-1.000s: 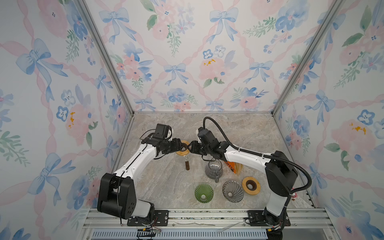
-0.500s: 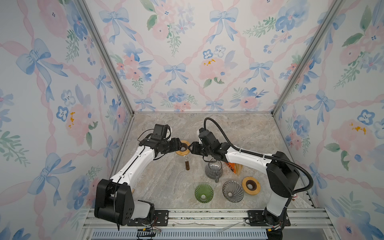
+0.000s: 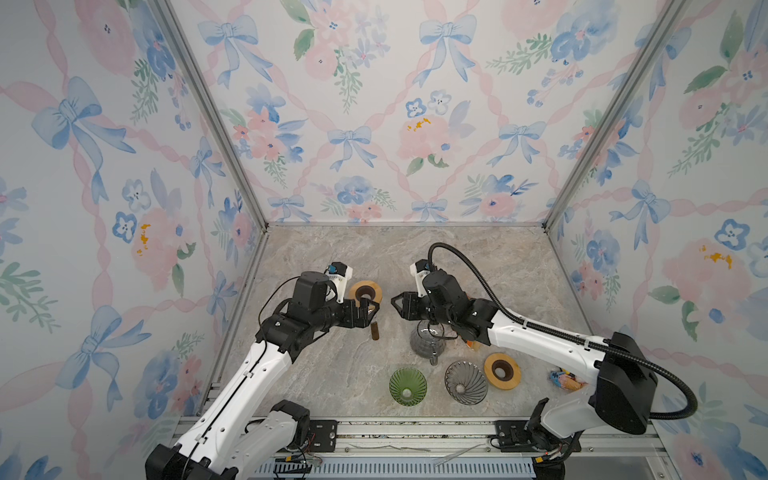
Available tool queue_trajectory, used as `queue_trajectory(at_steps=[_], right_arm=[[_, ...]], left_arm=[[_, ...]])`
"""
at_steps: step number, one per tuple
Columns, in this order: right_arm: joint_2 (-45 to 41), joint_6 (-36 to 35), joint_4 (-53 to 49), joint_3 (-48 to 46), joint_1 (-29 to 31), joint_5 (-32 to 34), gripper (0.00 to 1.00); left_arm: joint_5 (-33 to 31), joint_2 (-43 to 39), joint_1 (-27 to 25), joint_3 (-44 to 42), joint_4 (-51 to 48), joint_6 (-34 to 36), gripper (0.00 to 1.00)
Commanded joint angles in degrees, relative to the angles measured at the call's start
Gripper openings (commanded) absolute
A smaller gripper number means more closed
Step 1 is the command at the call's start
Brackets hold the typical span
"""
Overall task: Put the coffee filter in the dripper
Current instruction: 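Draw the left gripper back while the right moves down to the green ribbed dripper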
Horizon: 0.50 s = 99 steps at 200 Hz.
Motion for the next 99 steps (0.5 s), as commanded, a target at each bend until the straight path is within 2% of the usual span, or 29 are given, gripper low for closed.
queue_trajectory(at_steps=[1,51,99], right_arm=[[-3.7,-2.7,-5.7,-0.8,1.2,2.2,0.43],[-8.8,-3.6,-14.5,-1.0,2.7,0.9,0.45],[-11.4,-1.3,-22.3,-2.1,6.0,1.3,0.39]], left_arm=[[1.7,-3.9,-0.5,-2.2,4.2,1.7,0.98],[1.9,-9.9,-0.5,-2.9,4.3,1.8,0.98],[3.9,-15.8,-0.5,-4.8,4.3,1.5,0.98]])
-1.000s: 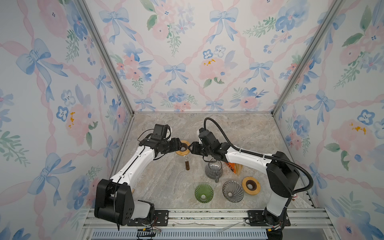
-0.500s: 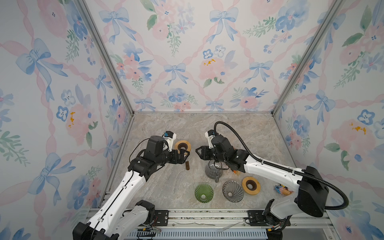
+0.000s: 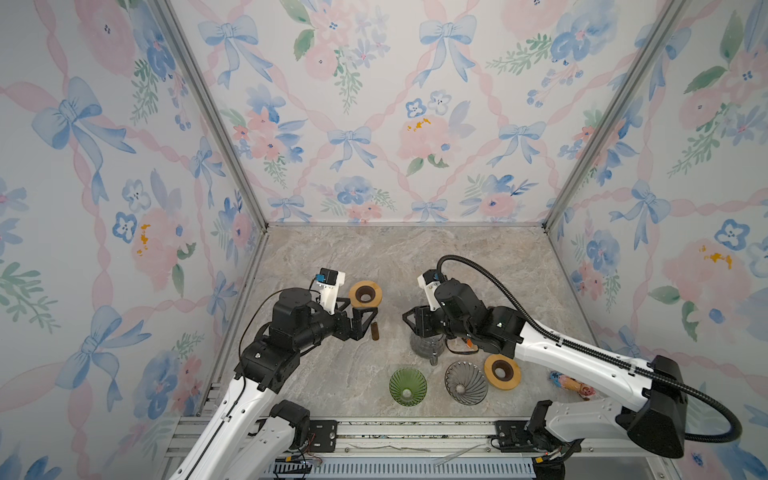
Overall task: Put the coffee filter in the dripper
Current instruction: 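Draw the left gripper back while the right moves down to the green ribbed dripper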
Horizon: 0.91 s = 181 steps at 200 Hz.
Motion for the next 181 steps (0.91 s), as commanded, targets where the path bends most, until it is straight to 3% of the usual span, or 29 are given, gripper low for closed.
queue_trajectory(at_steps=[1,49,100,181], right_arm=[[-1.8,1.2,-7.0,-1.8,2.0,0.7,0.39],[-2.7,7.5,-10.0,-4.9,4.3,1.9,0.37],[-1.0,11.9,-10.4,-7.8,6.2,0.6,0.38],[4.0,12.8,-9.4,-9.4,10.2,-3.1,0.38]], left_arm=[[2.0,-3.3,-0.2,-1.4,0.6,1.1,0.98],[3.9,-9.1,-0.4,-4.9,2.1,1.2,0.98],[6.3,-8.2,-0.5,-5.1,3.1,1.3,0.98],[6.7,-8.5,-0.5,-5.3,3.4,1.7,0.98]])
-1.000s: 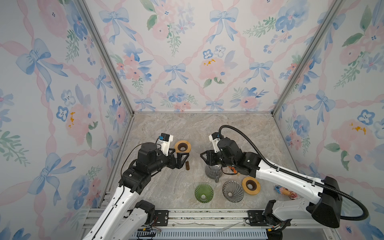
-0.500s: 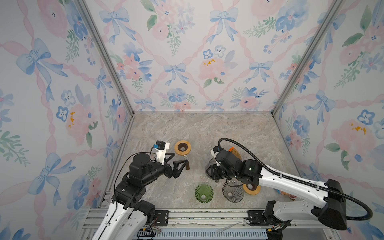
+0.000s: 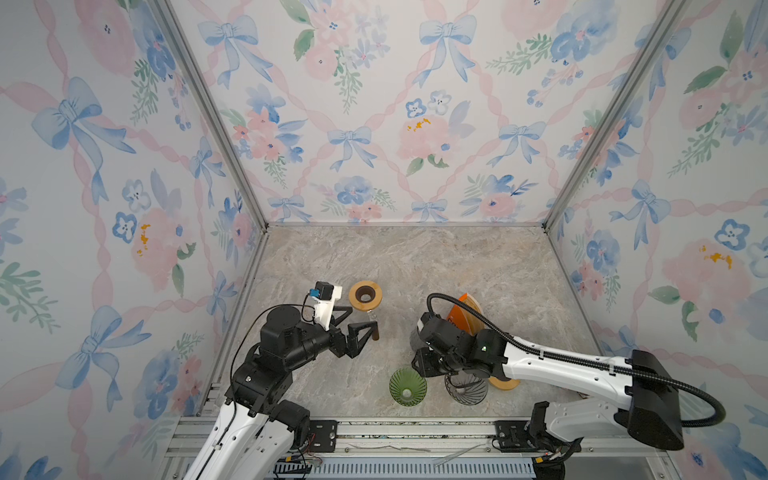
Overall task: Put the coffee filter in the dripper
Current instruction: 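Draw the left gripper back while the right moves down to the green ribbed dripper, then grasp the green ribbed dripper's rim with the right gripper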
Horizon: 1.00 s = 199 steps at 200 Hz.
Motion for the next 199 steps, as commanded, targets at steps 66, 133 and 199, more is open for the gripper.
queue_trajectory(at_steps=[66,133,199], right_arm=[[3.3,0.3,-1.3,-2.2,2.5,-2.2,0.38],[6.7,0.2,2.3,-4.1,2.8,-4.1,0.34],[9.3,0.0,5.2,-3.6,3.9,-4.0,0.25]], left_arm=[[1.2,-0.2,-0.3,-0.8,1.6,1.2,0.98],[1.2,0.0,-0.4,-0.8,1.5,1.2,0.98],[0.8,-0.2,-0.4,-0.7,1.6,1.2,0.98]])
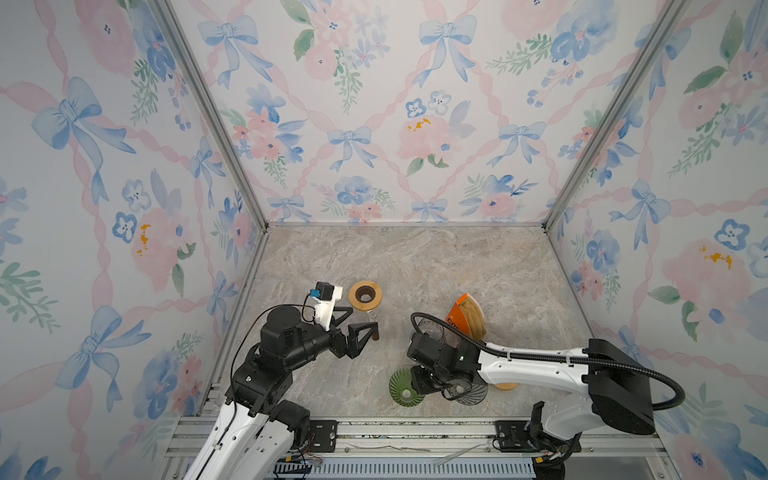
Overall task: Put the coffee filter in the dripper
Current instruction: 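Grasp the green ribbed dripper's rim with the right gripper, then lift the green dripper with the right gripper and carry it over the ring holder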
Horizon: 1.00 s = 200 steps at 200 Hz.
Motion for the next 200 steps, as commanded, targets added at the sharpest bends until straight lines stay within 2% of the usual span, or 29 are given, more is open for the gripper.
queue_trajectory(at_steps=[1,91,200], right_arm=[[0.9,-0.1,1.3,-0.1,0.9,-0.3,0.25],[1.6,-0.3,3.1,2.2,1.2,0.6,0.15],[-0.2,-1.7,4.3,5.6,-1.1,-0.4,0.12]], left_arm=[[0.5,-0.2,-0.2,-0.7,1.6,1.3,0.98],[-1.1,-1.1,-0.3,-0.8,1.5,1.1,0.98],[-2.2,-1.9,-0.5,-0.9,1.6,0.9,0.98]])
